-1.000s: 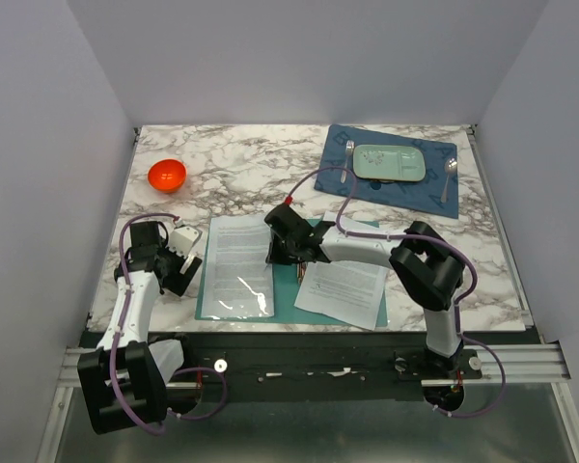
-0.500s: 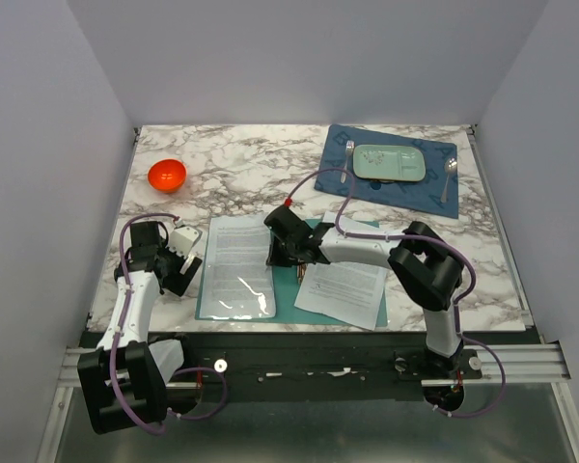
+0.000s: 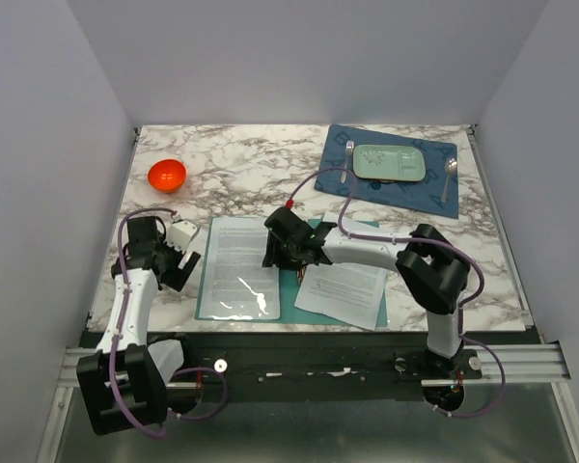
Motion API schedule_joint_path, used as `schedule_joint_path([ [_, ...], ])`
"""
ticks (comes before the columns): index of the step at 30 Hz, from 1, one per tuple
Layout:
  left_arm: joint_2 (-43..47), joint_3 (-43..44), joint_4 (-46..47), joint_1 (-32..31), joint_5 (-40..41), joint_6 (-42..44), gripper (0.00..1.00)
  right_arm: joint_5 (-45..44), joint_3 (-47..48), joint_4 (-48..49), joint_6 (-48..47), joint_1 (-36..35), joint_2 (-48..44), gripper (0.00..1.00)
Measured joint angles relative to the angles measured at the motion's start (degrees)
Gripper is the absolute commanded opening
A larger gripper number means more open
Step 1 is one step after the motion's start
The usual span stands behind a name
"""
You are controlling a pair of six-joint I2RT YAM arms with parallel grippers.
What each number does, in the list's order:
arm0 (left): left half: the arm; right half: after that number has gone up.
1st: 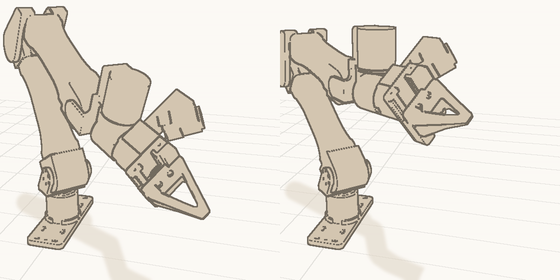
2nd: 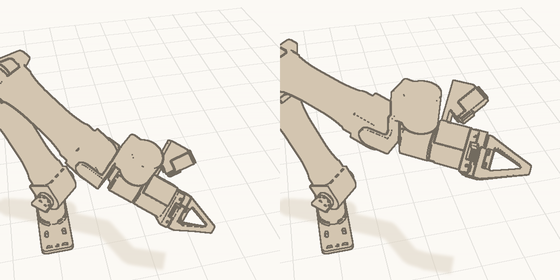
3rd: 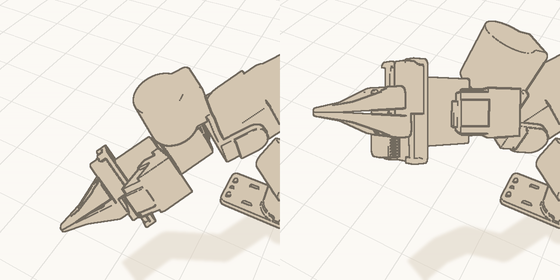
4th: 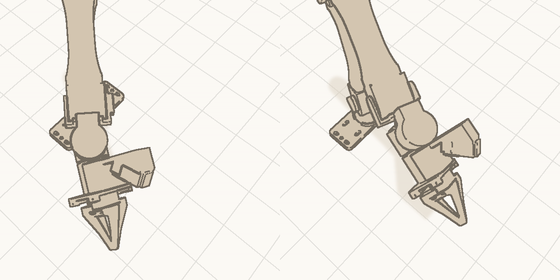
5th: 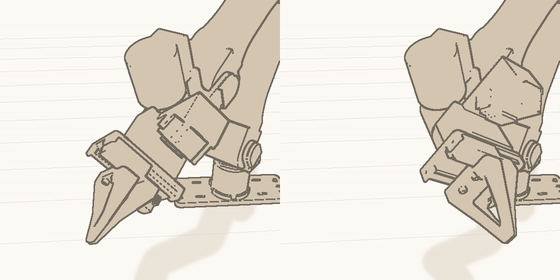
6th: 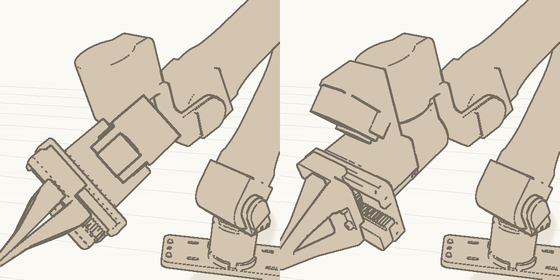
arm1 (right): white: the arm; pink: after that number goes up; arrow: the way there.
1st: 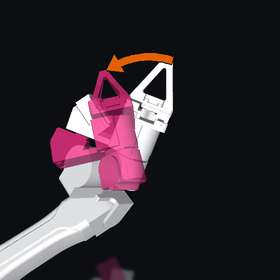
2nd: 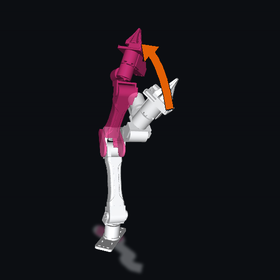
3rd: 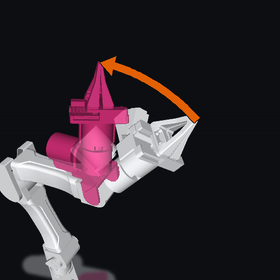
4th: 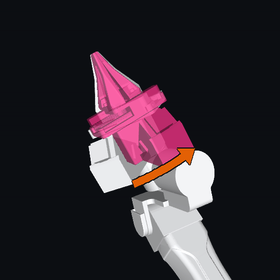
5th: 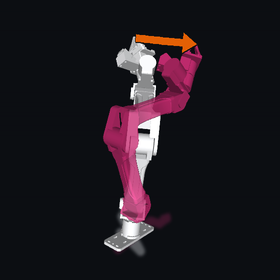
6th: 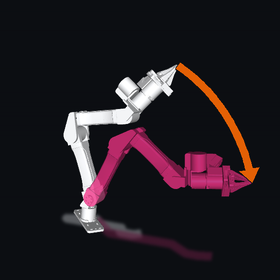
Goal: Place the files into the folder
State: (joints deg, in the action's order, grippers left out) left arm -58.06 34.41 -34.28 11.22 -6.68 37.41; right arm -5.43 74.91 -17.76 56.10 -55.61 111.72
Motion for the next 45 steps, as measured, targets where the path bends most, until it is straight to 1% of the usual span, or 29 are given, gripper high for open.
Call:
schedule_joint_path([
  [4, 0.52, 4.17, -2.78, 0.00, -0.63, -0.66, 0.99, -1.03, -2.32, -2.03, -0.22, 0.00, -5.18, 0.56],
  [7, 1.18, 9.18, -6.82, -0.79, -2.38, -0.61, 0.99, -1.18, -6.91, -1.75, -0.09, 0.00, -10.47, 0.53],
  [9, 1.22, 12.00, -7.96, -2.60, -3.52, -1.44, 0.99, -1.16, -10.03, -1.38, 0.35, -0.02, -12.50, 0.50],
  [12, 0.79, 13.35, -7.85, -8.22, -4.00, -3.74, 0.99, -0.98, -13.46, -1.03, 1.05, -0.26, -12.90, 0.46],
  [14, -0.74, 12.94, -7.04, -13.31, -3.74, -5.90, 0.99, -0.76, -14.88, -1.11, 1.31, -0.68, -12.70, 0.43],
  [15, -2.10, 12.63, -6.49, -15.91, -3.34, -6.91, 0.99, -0.68, -15.06, -1.18, 1.40, -1.03, -12.48, 0.41],
  [18, -6.40, 11.56, -4.44, -22.49, -1.73, -9.86, 0.99, -0.20, -15.04, -0.33, 1.51, -1.99, -11.91, 0.38],
  [23, -11.13, 9.40, -0.76, -28.28, 1.18, -13.11, 0.99, 0.17, -15.04, 0.24, 1.60, -2.80, -11.02, 0.32],
  [30, -14.29, 5.60, 4.13, -29.38, 4.68, -14.51, 0.99, 0.22, -17.20, 1.14, 2.69, -2.82, -10.95, 0.29],
  [36, -15.39, 2.21, 6.95, -29.46, 6.40, -13.25, 0.99, 0.15, -20.02, 1.77, 3.50, -2.82, -13.14, 0.26],
  [45, -17.14, 2.27, 13.00, -29.73, 9.94, -12.15, 0.99, -0.81, -23.54, 0.50, 3.91, -2.84, -17.09, 0.25],
])
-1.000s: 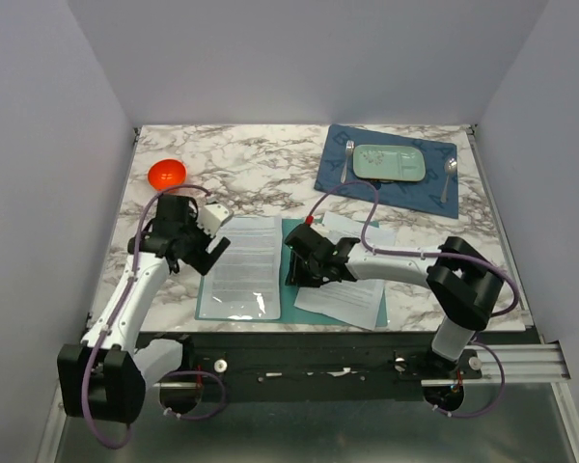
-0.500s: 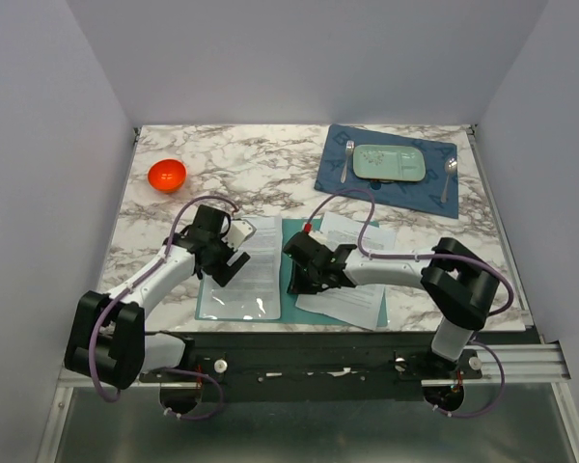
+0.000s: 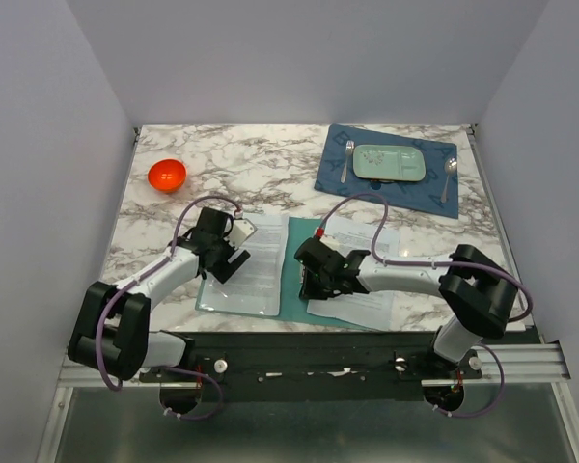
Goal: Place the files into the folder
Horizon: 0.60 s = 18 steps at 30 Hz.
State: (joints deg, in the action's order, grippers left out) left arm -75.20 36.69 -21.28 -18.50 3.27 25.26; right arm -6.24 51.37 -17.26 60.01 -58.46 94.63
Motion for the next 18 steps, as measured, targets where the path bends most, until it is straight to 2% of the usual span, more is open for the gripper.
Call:
schedule_joint_path([
  [5, -2.32, 0.76, 4.33, 0.00, 2.80, 0.17, 0.99, -0.98, -0.07, -1.75, -0.13, 0.00, -1.79, 0.25],
  [10, -2.05, 0.76, 4.81, 0.00, 3.72, 0.15, 0.99, -1.29, 0.00, -2.56, -0.44, 0.02, -2.27, 0.25],
  [13, 0.07, 0.59, 0.92, 0.00, 4.09, 0.09, 0.99, -1.46, 0.74, -3.13, -0.70, 0.02, -2.27, 0.25],
  [18, 11.06, 2.62, -9.73, 0.00, 2.91, -0.94, 0.99, -1.92, 1.88, -3.30, -1.01, 0.74, -4.63, 0.28],
])
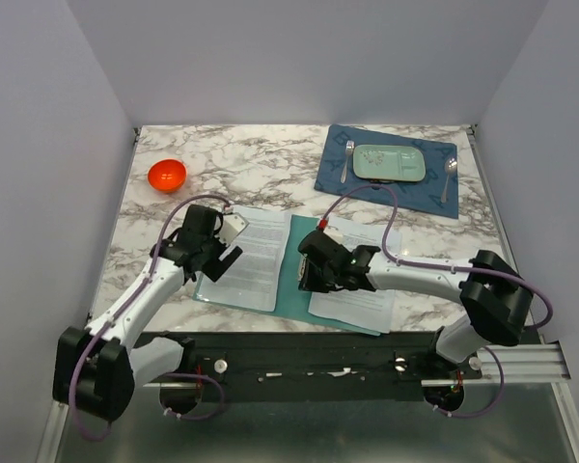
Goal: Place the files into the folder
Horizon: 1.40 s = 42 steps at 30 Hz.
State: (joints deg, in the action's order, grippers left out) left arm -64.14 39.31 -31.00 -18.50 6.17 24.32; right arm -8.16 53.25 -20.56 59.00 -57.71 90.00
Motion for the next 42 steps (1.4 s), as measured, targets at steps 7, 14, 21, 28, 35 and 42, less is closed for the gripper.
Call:
schedule_joint_path([
  [7, 8.52, 11.87, -9.05, -1.86, -6.01, -4.24, 0.99, -0.09, 0.00, 0.09, -0.13, 3.50, -1.62, 0.28],
  [14, 5.27, 16.68, -12.52, -3.96, -10.23, -7.43, 0.93, 0.39, 0.02, 1.18, -0.50, 6.34, 2.73, 0.28],
  [21, -2.89, 17.40, -11.39, -9.25, -12.72, -11.04, 0.88, 1.49, 0.02, 2.38, -0.24, 6.88, 5.70, 0.27],
  [28, -8.83, 15.82, -6.69, -15.61, -13.31, -14.03, 0.80, 2.67, -0.04, 4.98, 2.29, 6.88, 6.97, 0.25],
  [35, -15.17, 14.49, -1.07, -18.36, -13.46, -18.01, 0.67, 2.62, -2.16, 8.46, 5.51, 6.91, 6.62, 0.24],
  [42, -21.18, 13.99, 4.22, -19.04, -14.64, -23.47, 0.59, 2.47, -4.79, 11.37, 6.67, 6.93, 5.27, 0.24],
])
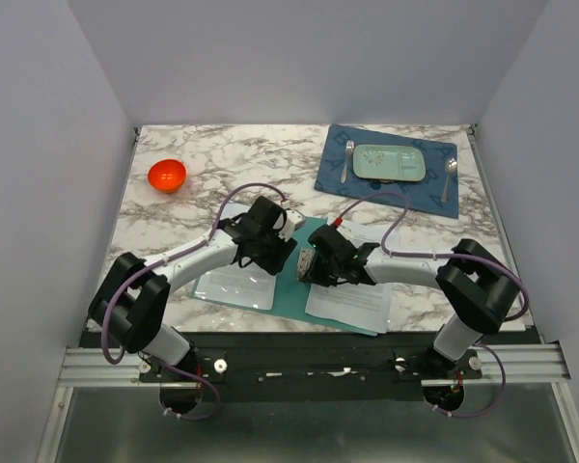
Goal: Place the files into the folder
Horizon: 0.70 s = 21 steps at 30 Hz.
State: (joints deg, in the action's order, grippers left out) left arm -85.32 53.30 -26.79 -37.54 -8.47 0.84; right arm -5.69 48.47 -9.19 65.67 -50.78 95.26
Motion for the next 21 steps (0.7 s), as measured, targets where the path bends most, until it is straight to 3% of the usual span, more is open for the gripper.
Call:
schedule_joint_path([
  [10, -9.46, 2.21, 4.57, -1.33, -0.57, -2.73, 0.52, -0.61, -4.00, 3.45, 2.25, 0.00, -2.21, 0.21],
  [21, -16.92, 9.64, 6.58, -3.15, 1.40, -4.09, 0.51, -1.16, -8.83, 5.57, 3.91, 0.00, -5.99, 0.21],
])
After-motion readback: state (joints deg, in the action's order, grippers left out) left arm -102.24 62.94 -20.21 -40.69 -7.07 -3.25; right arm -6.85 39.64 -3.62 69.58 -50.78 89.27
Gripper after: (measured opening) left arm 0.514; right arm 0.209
